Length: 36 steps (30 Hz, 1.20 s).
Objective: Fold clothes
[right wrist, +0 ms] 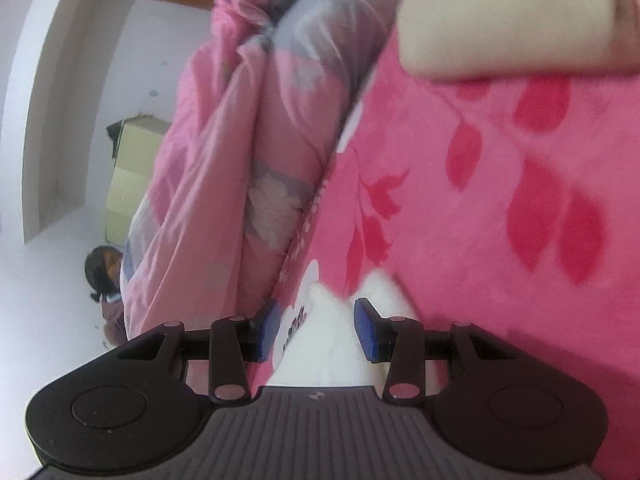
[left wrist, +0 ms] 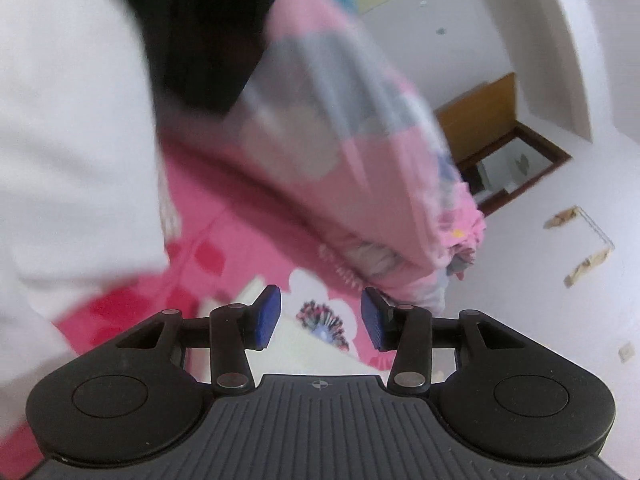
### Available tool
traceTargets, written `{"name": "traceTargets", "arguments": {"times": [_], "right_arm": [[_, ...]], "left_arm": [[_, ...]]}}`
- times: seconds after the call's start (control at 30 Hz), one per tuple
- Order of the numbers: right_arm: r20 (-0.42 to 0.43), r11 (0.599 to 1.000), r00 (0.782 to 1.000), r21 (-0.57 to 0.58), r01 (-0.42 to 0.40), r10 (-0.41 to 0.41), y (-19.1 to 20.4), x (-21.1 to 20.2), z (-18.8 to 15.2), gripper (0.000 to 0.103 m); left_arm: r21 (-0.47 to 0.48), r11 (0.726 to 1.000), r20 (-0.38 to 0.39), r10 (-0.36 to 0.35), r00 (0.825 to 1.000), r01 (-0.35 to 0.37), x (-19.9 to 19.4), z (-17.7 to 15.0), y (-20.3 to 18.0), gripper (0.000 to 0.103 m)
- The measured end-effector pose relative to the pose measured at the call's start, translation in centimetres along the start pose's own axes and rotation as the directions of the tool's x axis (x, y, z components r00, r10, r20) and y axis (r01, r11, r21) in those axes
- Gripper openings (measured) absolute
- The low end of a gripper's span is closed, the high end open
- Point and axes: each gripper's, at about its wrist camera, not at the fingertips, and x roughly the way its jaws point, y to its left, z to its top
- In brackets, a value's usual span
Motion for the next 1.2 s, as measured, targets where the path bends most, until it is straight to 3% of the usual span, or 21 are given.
{"name": "traceTargets", "arguments": {"times": [0.1, 0.2, 0.3, 0.43, 0.5, 0.67, 0.77, 0.87, 1.07, 1.13, 1.2], "right_arm": [[0.018, 0.998, 1.0, -0.058, 0.025, -0.024, 0.9, -3.9, -0.2, 0.044], [0.029, 0.992, 0.998, -0.114, 0.06, -0.057, 1.3, -7.4, -0.8, 0.045], [0.009, 0.986, 0.996, -0.14, 0.088, -0.087, 0.9, -9.4, -1.8, 0.046], [-0.047, 0.987, 0.992, -0.121, 0.107, -0.114, -0.4, -9.8, -3.2, 0.046], [-0.079, 0.984, 0.989, -0.135, 0.115, -0.126, -0.6, -9.5, -4.0, 0.046], [-0.122, 0.974, 0.982, -0.192, 0.122, -0.147, -0.7, -8.6, -6.2, 0.046], [-0.094, 0.966, 0.985, -0.227, 0.121, -0.146, -0.6, -8.6, -7.4, 0.045], [-0.054, 0.958, 0.988, -0.258, 0.125, -0.143, -0.5, -8.9, -8.1, 0.038], [-0.015, 0.956, 0.992, -0.269, 0.115, -0.124, -1.0, -9.0, -9.0, 0.027], [-0.015, 0.958, 0.993, -0.264, 0.11, -0.118, -1.2, -8.8, -9.1, 0.023], [-0.009, 0.956, 0.994, -0.275, 0.105, -0.112, -1.1, -8.8, -9.2, 0.017]], "left_arm": [[0.109, 0.993, -0.009, 0.035, 0.999, -0.033, -3.4, 1.2, -2.8, 0.059], [0.165, 0.984, -0.099, 0.09, 0.991, -0.073, -4.4, 0.0, -3.8, 0.061], [0.198, 0.972, -0.184, 0.161, 0.97, -0.123, -3.4, -3.0, -3.1, 0.061], [0.152, 0.972, -0.271, 0.217, 0.938, -0.181, -1.3, -7.8, -0.4, 0.06], [0.167, 0.966, -0.262, 0.236, 0.936, -0.197, -0.9, -9.8, 0.2, 0.059], [0.222, 0.953, -0.176, 0.248, 0.953, -0.207, -0.3, -12.1, 1.0, 0.055], [0.229, 0.952, -0.134, 0.238, 0.962, -0.203, -0.3, -12.7, 1.4, 0.044], [0.253, 0.943, -0.121, 0.253, 0.96, -0.216, -0.4, -13.1, 1.5, 0.031], [0.214, 0.948, -0.129, 0.265, 0.956, -0.234, -0.2, -13.6, 2.8, 0.028], [0.211, 0.949, -0.134, 0.264, 0.955, -0.233, 0.0, -14.1, 3.0, 0.016], [0.239, 0.941, -0.127, 0.274, 0.953, -0.239, 0.1, -14.5, 2.6, 0.012]]}}
